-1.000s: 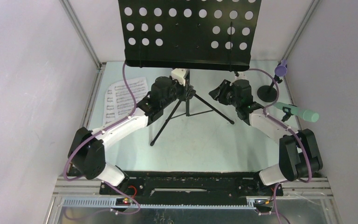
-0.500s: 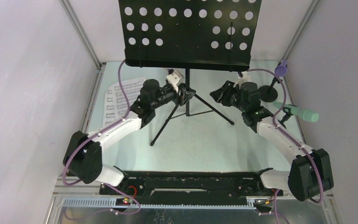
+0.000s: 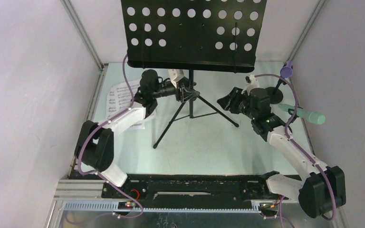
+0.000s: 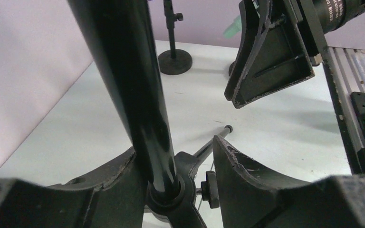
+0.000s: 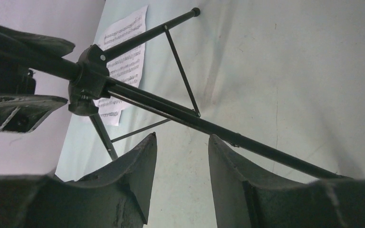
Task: Pack up the instrument practice props
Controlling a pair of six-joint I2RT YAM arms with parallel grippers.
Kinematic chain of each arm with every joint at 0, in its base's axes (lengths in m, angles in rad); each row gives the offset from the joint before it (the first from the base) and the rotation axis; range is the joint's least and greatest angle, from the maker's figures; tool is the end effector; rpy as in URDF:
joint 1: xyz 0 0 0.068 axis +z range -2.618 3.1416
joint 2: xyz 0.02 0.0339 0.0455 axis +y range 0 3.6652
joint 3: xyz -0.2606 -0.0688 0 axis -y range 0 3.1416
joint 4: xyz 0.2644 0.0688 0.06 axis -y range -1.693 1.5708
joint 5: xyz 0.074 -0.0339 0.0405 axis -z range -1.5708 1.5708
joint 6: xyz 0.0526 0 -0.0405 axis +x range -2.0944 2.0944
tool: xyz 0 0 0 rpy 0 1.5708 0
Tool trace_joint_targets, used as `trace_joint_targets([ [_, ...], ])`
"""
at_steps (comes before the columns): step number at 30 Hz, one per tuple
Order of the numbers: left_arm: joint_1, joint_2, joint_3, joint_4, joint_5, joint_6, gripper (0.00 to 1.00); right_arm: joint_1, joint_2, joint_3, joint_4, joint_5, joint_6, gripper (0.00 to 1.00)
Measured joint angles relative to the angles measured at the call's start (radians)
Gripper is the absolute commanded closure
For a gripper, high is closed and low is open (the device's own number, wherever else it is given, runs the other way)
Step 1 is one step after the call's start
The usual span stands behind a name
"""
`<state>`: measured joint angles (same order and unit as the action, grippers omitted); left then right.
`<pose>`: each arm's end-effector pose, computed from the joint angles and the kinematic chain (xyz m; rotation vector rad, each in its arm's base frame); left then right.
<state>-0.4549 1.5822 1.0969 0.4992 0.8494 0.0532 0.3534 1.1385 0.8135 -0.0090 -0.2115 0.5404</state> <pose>0.3362 -0.2084 0.3053 1.0405 1.2762 -0.9660 0.2767 0.1139 0.2814 0.0359 1.9797 0.7961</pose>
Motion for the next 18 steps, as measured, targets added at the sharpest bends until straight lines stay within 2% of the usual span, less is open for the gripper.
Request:
trace_joint_targets([
  [3, 0.002, 0.032, 0.031, -0.011, 0.041, 0.001, 0.51, 0.000, -0.027, 0.000, -0.026, 0.000, -0.008, 0.48],
  [10, 0.012, 0.064, 0.101, -0.122, 0.061, 0.044, 0.74, 0.000, -0.072, -0.002, -0.062, 0.002, -0.019, 0.47],
  [18, 0.015, 0.068, 0.157, -0.257, 0.059, 0.111, 0.72, 0.000, -0.093, -0.018, -0.071, 0.004, -0.018, 0.47],
])
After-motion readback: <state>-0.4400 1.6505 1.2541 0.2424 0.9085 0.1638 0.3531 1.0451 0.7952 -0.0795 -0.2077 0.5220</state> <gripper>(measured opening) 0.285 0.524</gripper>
